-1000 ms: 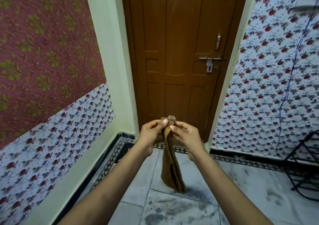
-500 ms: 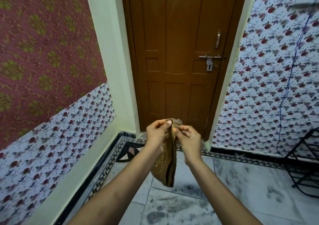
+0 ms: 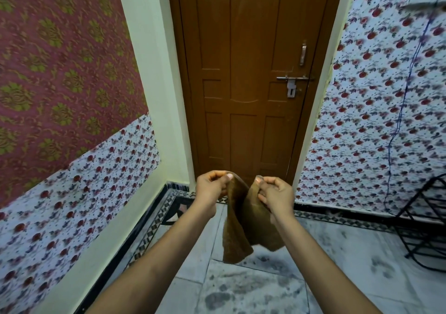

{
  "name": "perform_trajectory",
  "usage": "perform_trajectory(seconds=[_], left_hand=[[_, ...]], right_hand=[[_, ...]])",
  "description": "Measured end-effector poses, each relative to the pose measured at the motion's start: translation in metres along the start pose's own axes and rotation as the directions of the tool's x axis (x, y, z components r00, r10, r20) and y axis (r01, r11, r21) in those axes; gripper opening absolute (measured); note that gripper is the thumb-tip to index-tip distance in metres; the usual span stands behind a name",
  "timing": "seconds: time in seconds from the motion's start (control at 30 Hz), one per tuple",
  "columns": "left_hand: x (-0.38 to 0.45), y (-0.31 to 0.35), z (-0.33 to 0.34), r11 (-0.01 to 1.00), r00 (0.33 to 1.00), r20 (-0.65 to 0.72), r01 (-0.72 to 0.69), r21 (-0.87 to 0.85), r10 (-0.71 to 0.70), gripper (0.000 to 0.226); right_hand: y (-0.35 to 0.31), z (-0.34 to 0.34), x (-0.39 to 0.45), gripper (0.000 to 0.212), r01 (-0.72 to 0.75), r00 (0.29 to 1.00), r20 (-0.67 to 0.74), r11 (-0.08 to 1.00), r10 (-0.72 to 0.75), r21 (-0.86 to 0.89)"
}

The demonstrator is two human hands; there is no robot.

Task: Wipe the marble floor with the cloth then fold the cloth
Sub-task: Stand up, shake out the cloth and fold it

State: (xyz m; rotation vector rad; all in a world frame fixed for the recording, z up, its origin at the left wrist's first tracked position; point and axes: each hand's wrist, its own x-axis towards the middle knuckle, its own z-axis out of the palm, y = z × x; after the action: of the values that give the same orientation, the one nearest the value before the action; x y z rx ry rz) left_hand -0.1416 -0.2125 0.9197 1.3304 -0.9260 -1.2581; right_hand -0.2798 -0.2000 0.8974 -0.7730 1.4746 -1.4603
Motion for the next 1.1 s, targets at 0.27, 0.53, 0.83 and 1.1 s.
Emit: perform_trajectory(seconds=[0.27, 0.53, 0.83, 1.1], left_hand=[[0.002, 0.000, 0.003, 0.937, 0.970, 0.128, -0.236, 0.257, 0.209, 0.011], [0.000, 0.003, -0.001, 0.804, 0.899, 0.186, -0.438, 0.403, 0.397, 0.011], [0.006, 0.001, -0.008, 0.833, 0.927, 0.161, -0.375, 0.407, 0.339, 0.005], [0.002, 0.040, -0.022, 0.739, 0.871, 0.327, -0.487, 0.466, 0.368, 0.011]], right_hand=[[-0.014, 0.016, -0.017, 0.007, -0.099, 0.989, 0.125, 0.976, 0.075, 0.194], [-0.015, 0.021, -0.023, 0.011, -0.102, 0.978, 0.200, 0.976, 0.063, 0.191], [-0.014, 0.017, -0.023, 0.030, -0.064, 0.941, 0.336, 0.995, 0.033, 0.080], [0.013, 0.018, -0.001, 0.068, 0.281, 0.857, 0.506, 0.910, -0.095, -0.305]])
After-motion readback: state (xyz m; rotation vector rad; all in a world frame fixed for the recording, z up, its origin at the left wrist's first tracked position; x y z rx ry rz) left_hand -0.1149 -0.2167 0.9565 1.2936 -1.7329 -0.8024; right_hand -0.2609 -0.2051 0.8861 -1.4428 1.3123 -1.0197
